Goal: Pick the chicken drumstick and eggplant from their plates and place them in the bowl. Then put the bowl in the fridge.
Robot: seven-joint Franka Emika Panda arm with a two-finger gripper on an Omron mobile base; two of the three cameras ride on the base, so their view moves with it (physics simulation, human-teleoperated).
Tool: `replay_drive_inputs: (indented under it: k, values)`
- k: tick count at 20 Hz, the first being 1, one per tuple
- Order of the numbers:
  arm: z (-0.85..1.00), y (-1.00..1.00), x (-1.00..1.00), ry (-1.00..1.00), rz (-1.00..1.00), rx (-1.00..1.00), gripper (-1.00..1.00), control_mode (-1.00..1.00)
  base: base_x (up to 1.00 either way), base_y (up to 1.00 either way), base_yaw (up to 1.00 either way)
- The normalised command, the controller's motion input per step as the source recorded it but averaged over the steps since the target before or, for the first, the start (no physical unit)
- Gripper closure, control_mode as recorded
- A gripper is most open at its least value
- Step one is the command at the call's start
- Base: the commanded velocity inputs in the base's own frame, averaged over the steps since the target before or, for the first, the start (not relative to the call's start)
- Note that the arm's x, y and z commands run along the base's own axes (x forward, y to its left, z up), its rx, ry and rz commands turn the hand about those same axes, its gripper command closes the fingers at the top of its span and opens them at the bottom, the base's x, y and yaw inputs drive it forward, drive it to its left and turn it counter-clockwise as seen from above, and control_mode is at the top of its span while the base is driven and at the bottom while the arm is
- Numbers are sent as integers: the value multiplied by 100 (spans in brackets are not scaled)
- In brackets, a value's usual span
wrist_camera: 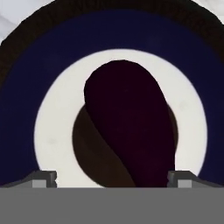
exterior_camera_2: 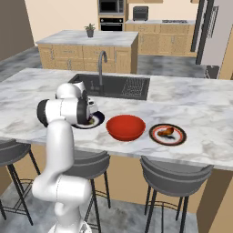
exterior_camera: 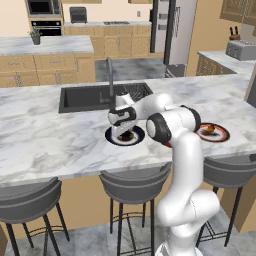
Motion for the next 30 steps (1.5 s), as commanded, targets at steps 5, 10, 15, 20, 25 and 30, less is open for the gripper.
replay_drive_inputs:
  k: [5,10,15,20,25,30]
  values:
    - [-13,0,29,0,0,0,-100,-100,0,0,0]
    - [-16,0,24,0,0,0,-100,-100,0,0,0]
    - [-22,0,25,0,0,0,-100,-100,0,0,0]
    - [-18,1,18,0,0,0,-100,-100,0,0,0]
    - [-11,4,1,4,0,-2,100,-100,0,0,0]
    - [-1,0,-9,7,0,0,100,-100,0,0,0]
